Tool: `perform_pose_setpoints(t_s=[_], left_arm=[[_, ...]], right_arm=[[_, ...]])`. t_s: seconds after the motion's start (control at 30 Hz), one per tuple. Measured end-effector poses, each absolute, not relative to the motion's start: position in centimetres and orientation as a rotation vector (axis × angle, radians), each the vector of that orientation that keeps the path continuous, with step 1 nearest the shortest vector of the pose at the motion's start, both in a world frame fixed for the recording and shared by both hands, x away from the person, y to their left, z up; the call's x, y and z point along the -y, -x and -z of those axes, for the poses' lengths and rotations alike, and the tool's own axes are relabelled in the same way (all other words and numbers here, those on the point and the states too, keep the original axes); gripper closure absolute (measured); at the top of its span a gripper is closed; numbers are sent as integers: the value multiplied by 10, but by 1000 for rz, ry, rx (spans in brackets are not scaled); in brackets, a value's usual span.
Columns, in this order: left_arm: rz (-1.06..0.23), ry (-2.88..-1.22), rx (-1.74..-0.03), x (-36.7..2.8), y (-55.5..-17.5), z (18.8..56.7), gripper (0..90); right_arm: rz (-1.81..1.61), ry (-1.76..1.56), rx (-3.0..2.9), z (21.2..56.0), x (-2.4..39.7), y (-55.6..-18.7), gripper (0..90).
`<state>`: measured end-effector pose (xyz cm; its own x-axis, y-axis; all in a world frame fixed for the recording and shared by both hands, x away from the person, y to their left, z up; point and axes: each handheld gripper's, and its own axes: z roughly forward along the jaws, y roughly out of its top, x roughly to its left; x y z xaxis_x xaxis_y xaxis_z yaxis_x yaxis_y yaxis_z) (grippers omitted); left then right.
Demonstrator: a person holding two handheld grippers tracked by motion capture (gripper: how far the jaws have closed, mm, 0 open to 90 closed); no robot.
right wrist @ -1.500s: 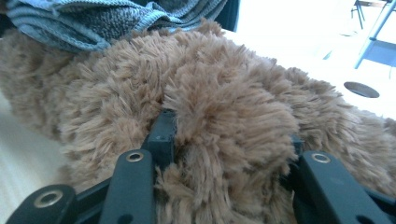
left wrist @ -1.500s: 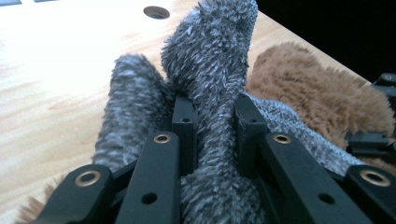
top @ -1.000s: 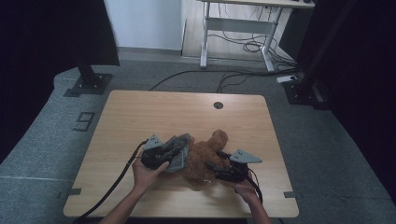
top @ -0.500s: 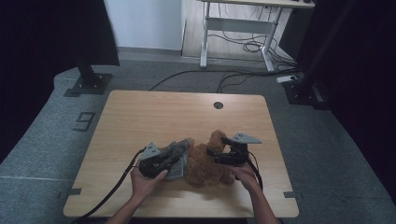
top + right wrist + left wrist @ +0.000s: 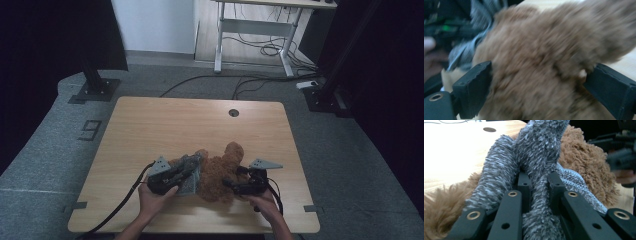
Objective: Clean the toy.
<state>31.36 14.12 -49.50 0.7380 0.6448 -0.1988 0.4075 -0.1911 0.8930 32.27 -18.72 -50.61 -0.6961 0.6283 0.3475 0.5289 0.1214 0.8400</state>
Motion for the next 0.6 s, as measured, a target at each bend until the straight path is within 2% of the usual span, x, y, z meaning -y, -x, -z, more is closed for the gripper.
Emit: perform_pose_setpoints(t_s=[0.13, 0.2, 0.3, 0.37, 0.5, 0.6], left_arm=[[-255, -1820, -820, -142, -314, 495, 764], [-257, -1818, -822, -142, -315, 495, 763], [-248, -1807, -824, -142, -319, 494, 762], [-237, -1805, -824, -141, -324, 491, 760], [-233, -1815, -827, -138, -336, 482, 755], [-252, -1813, -843, -136, -348, 476, 753]], right_arm=[[-1469, -1069, -2387, 515, 161, -321, 69], [-1394, -1040, -2373, 518, 152, -325, 158], [-1369, -1002, -2349, 518, 151, -329, 358], [-1360, -986, -2311, 518, 150, -330, 451], [-1374, -990, -2205, 519, 148, -336, 532], [-1370, -992, -2135, 518, 146, -345, 559]])
